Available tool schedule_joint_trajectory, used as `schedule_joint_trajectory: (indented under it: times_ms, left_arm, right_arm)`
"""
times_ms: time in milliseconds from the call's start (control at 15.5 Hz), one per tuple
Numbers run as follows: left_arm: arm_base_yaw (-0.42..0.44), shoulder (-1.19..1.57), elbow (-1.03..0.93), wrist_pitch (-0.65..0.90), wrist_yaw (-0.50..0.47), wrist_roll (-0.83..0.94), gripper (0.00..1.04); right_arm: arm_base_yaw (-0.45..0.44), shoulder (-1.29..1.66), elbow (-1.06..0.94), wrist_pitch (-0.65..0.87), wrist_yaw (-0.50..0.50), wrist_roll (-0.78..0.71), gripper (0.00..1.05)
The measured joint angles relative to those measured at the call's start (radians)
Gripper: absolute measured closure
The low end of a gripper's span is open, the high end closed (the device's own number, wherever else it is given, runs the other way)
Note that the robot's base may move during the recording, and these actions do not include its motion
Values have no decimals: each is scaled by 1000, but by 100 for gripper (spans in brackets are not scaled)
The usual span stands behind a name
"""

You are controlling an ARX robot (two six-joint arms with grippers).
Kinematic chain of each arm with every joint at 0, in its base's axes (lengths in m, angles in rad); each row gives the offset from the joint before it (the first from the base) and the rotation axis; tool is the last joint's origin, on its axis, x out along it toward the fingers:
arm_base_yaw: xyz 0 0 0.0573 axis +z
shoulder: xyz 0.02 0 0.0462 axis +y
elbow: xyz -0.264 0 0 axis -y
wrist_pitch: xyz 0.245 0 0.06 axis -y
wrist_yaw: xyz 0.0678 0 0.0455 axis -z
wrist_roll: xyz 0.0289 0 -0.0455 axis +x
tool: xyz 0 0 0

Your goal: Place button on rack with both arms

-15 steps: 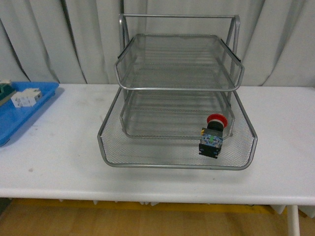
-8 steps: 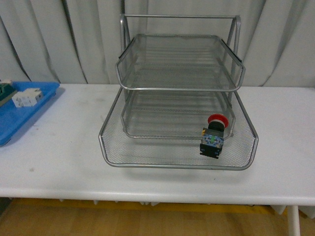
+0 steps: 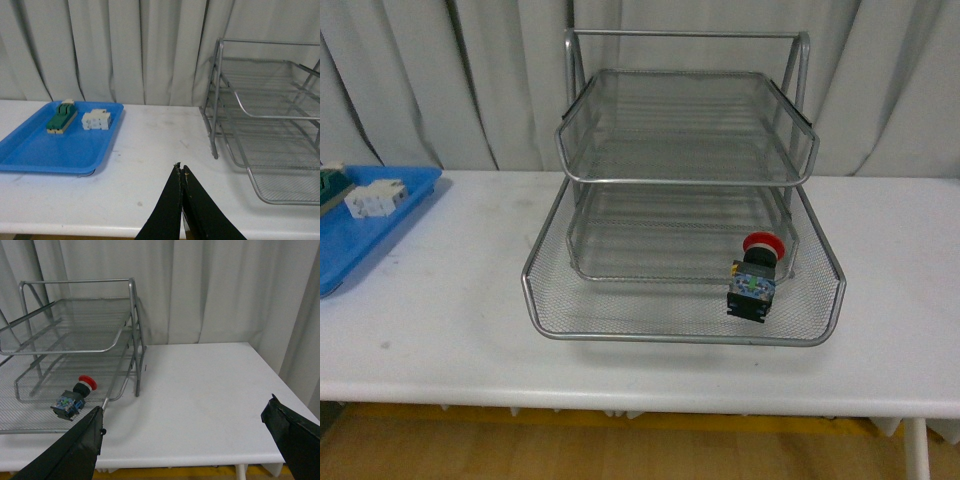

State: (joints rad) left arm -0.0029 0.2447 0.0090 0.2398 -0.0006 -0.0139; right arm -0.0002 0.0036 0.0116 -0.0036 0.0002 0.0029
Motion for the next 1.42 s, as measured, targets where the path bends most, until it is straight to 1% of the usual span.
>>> schedule_joint_trajectory:
  times_ms: [258, 323, 388, 452, 581, 1292, 1357, 1421]
  left_arm:
    - [0, -76, 0, -69, 0, 0, 103]
    - [0, -150, 1, -191, 0, 0, 103]
    - [0, -232, 1, -248, 0, 0, 103]
    - [0, -239, 5, -226, 1, 0, 103]
    - [0, -238, 0, -248, -1, 0, 103]
    - [0, -239, 0, -243, 0, 0, 103]
    - [0, -239, 0, -243, 0, 0, 101]
    - [0, -239, 0, -243, 0, 0, 92]
  right_arm:
    - [0, 0, 0, 0, 0, 0, 6]
    - [0, 0, 0, 0, 0, 0, 6]
    - [0, 0, 0, 0, 0, 0, 6]
    - [0, 0, 0, 0, 0, 0, 6]
    - [0, 0, 0, 0, 0, 0, 6]
    - [0, 0, 0, 0, 0, 0, 6]
    - [0, 0, 0, 0, 0, 0, 6]
    - [0, 0, 0, 0, 0, 0, 6]
